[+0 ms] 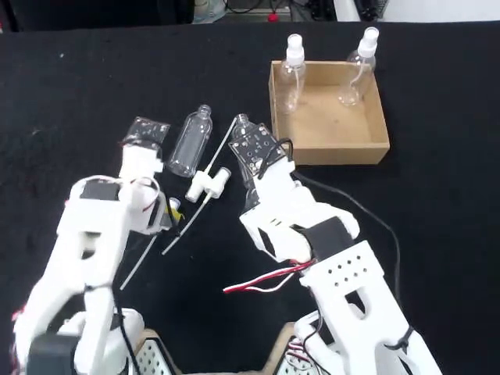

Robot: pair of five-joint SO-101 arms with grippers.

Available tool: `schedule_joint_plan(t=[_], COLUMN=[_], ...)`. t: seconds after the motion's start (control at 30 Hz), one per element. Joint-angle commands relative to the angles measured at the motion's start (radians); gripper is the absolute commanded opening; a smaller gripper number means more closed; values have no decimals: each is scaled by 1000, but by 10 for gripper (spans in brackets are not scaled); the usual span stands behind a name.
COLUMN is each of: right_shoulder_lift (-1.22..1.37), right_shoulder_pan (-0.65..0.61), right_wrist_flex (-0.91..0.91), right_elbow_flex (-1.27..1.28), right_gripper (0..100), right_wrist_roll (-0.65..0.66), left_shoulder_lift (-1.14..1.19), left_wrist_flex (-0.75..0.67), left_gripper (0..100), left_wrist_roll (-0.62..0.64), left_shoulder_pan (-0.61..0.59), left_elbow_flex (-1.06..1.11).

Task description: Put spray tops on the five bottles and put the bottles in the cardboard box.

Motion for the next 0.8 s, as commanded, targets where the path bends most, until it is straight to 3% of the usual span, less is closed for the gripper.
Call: schedule_joint_plan(t=[0.0,0.23,0.47,0.63,0.77], right_shoulder_lift=[-33,-33,-33,-33,-33], right_shoulder_pan=[-12,-12,-11,-11,-11], right_wrist_flex=[-21,-21,-21,-28,-28], right_elbow_flex=[-1,-1,2,19,19], right_gripper=[181,181,182,183,183], right_wrist_roll=[3,3,3,3,3], left_shoulder_lift=[164,331,351,353,350], left_wrist_flex=[6,6,-2,0,-2], left_gripper=[289,288,287,127,132], left_wrist_roll=[-17,-115,-115,-115,-115], left_shoulder_pan=[12,12,21,42,59], left_elbow_flex=[-171,-234,-236,-228,-226])
